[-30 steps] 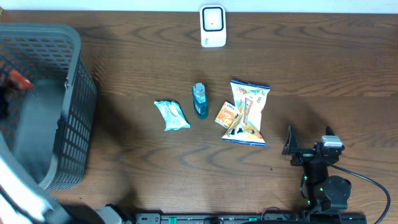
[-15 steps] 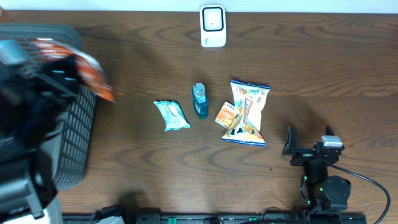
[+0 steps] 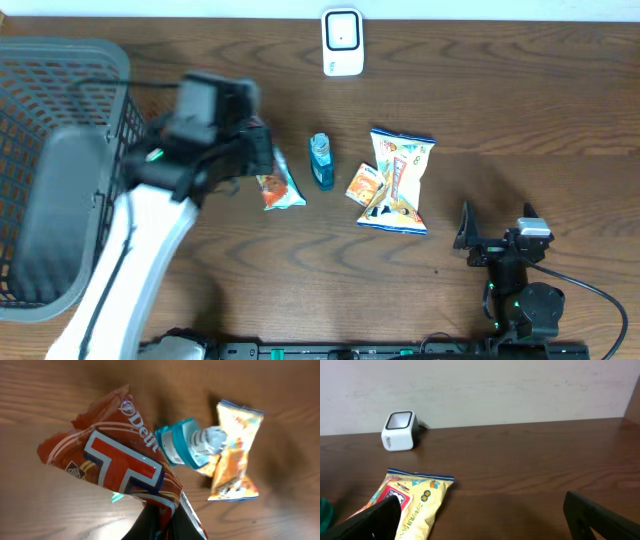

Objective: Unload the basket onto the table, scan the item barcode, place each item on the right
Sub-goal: 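Carry the TOP bar forward and drop it beside the wipes pack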

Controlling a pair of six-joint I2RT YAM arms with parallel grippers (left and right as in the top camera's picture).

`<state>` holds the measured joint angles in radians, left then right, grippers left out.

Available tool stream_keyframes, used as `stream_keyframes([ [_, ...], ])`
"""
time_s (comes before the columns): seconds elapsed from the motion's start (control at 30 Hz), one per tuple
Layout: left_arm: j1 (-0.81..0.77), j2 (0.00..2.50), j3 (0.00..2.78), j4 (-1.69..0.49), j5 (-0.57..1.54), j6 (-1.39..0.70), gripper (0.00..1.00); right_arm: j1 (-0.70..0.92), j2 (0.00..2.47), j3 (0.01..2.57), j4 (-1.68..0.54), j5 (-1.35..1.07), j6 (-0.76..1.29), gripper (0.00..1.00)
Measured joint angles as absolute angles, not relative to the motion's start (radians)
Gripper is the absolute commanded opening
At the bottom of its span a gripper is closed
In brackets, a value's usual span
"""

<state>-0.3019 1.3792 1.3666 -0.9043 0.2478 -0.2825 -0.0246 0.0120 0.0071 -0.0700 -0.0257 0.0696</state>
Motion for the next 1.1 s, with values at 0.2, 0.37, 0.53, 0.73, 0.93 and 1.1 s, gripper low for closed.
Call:
stream_keyframes([
  [0.2, -0.361, 1.612, 1.366, -0.801, 0.231, -0.296, 0.07, -0.025, 0.012, 0.007, -0.070, -0.026, 0.070, 0.99],
  [0.37, -0.363, 1.734, 1.365, -0.760, 0.229, -0.350, 0.17, -0.025, 0.012, 0.007, -0.070, -0.026, 0.070, 0.99],
  [0.53, -0.363, 1.756, 1.365, -0.754, 0.229, -0.374, 0.64, -0.025, 0.012, 0.007, -0.070, -0.026, 0.070, 0.99],
  [0.73, -0.363, 1.753, 1.365, -0.762, 0.224, -0.390, 0.72, -0.025, 0.012, 0.007, -0.070, -0.026, 0.070, 0.99],
  [0.93, -0.364, 1.662, 1.366, -0.757, 0.109, -0.387, 0.91, -0.025, 0.012, 0.007, -0.070, -0.026, 0.070, 0.99],
  [1.1, -0.364, 1.449, 1.383, -0.628, -0.080, -0.361, 0.98, -0.025, 0.012, 0.007, -0.070, -0.026, 0.070, 0.99],
])
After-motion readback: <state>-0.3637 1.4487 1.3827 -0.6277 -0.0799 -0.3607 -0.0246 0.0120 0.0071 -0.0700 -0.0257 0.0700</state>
